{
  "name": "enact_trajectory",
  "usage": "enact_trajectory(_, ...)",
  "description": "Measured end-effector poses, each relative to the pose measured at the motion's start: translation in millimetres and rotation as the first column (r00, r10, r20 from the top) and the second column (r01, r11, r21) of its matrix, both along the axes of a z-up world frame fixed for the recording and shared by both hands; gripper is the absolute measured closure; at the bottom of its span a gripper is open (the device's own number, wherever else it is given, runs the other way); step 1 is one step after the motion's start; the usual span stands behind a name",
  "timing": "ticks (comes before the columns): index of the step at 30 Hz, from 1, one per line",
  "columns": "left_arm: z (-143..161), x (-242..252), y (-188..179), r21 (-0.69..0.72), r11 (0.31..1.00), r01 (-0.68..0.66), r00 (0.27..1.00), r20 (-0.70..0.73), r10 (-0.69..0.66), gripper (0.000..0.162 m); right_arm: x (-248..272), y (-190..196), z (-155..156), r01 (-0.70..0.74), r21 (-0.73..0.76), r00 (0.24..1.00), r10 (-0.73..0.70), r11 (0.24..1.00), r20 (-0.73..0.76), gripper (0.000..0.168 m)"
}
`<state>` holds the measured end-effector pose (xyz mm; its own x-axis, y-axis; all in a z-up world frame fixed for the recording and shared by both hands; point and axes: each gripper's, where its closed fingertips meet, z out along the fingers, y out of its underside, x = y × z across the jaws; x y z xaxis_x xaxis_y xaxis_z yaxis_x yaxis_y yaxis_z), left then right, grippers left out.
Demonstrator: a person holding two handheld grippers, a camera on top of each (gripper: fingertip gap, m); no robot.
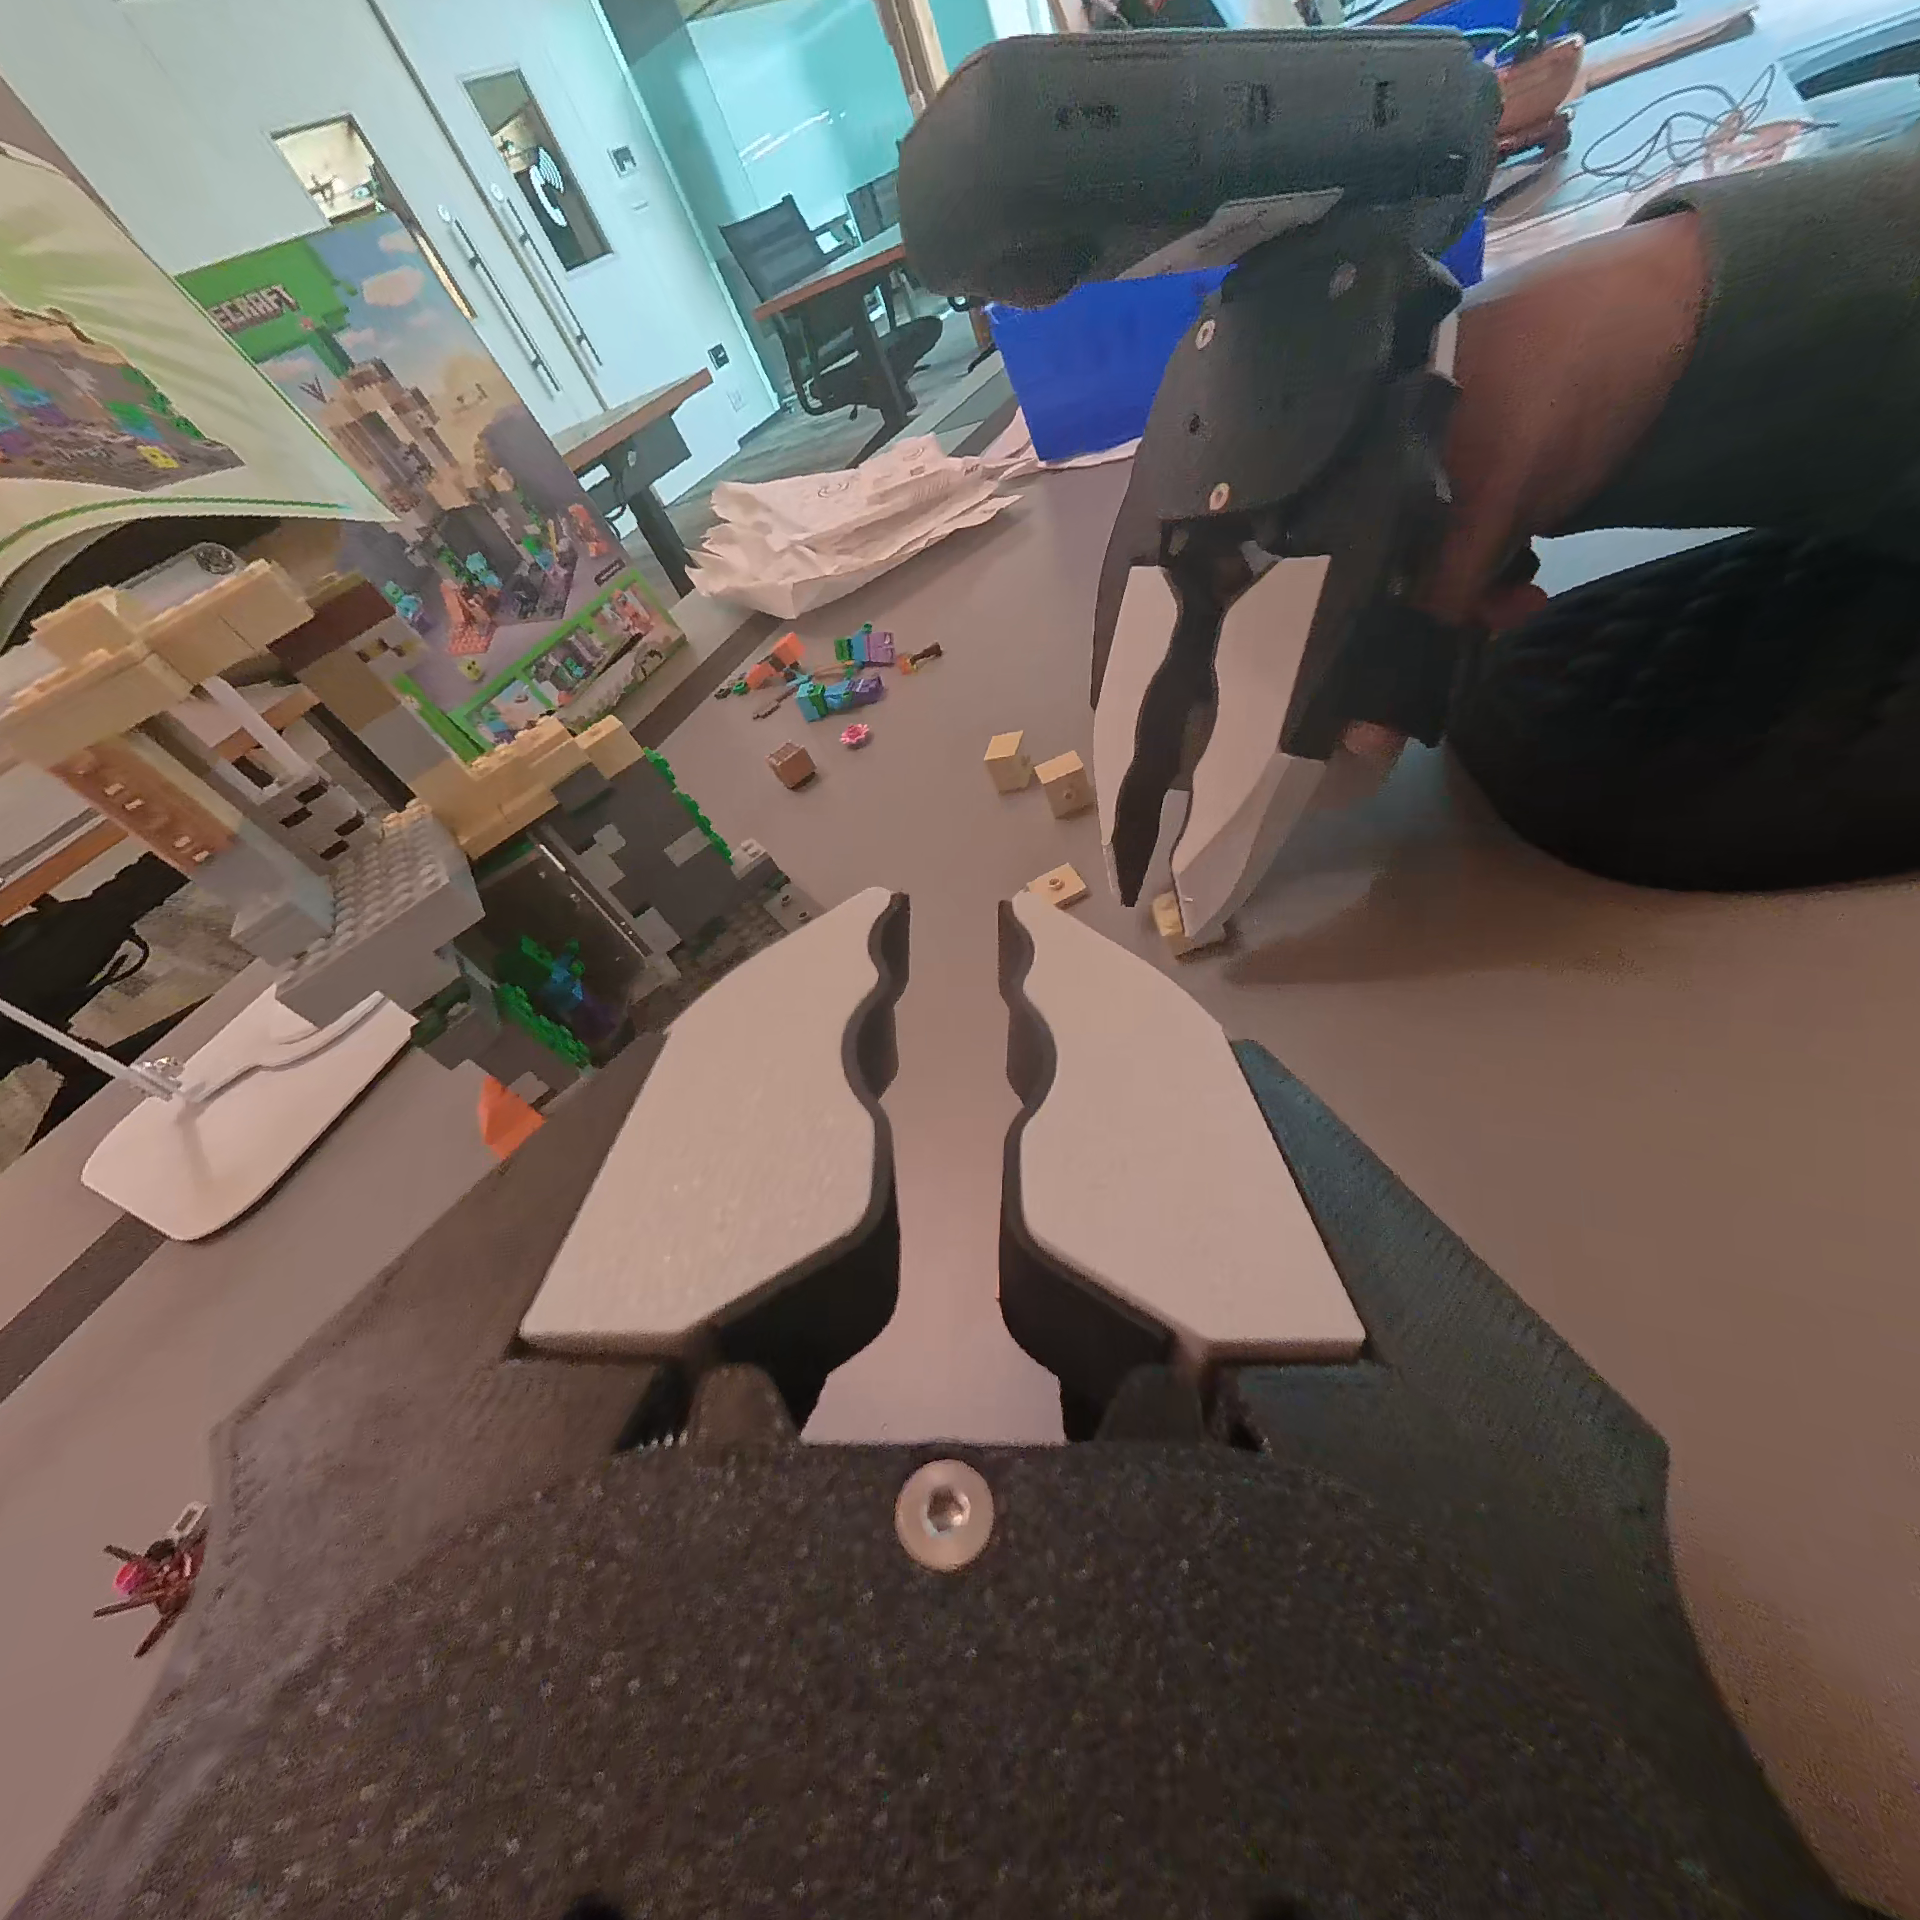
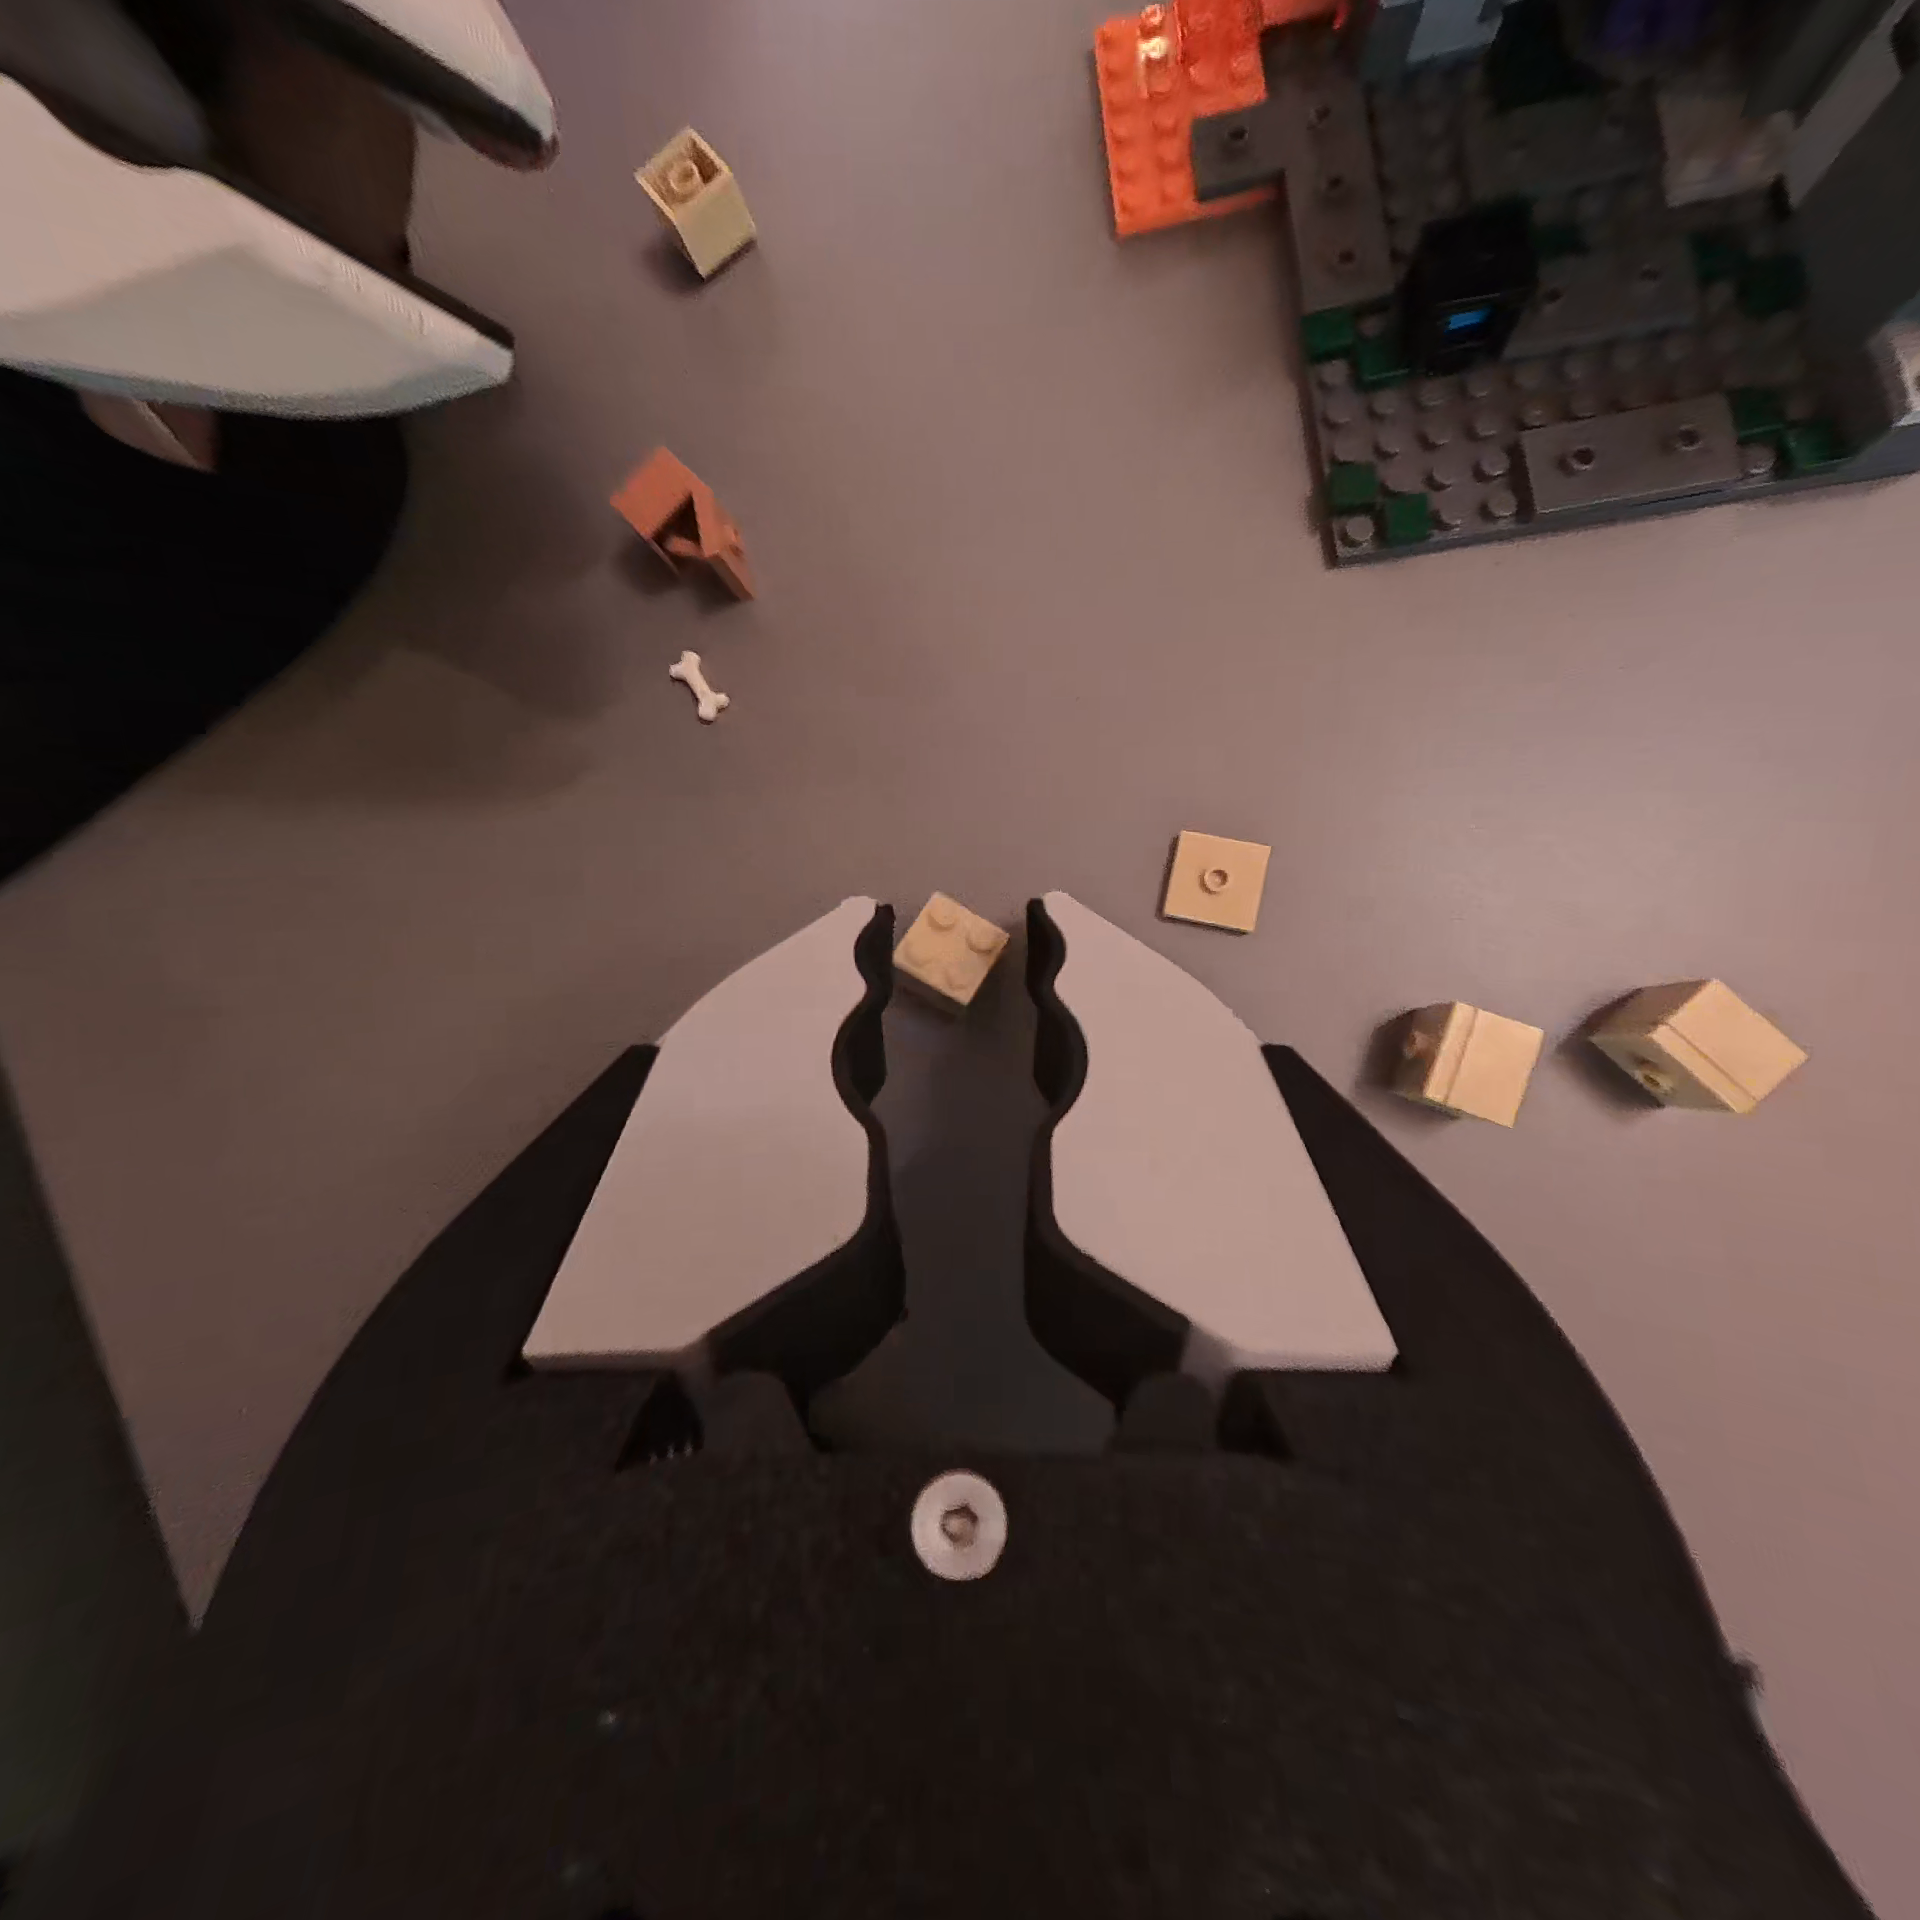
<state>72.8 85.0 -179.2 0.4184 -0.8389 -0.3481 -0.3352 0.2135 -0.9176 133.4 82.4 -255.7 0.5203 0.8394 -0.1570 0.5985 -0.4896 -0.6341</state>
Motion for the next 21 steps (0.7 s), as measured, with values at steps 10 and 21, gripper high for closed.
enact_trajectory(10,-2.7,-3.2,5.7,-0.030,0.999,-0.021,1.000,-0.001,0.021,0.148,57.4,45.0,36.1,0.252,0.185,0.965,-0.232,0.950,-0.121,0.143)
enact_trajectory(21,-4.4,2.1,-2.9,-0.018,1.000,0.025,1.000,-0.015,-0.025,0.150,66.1,61.7,-2.3,0.300,0.192,0.949,-0.313,0.934,0.041,0.153)
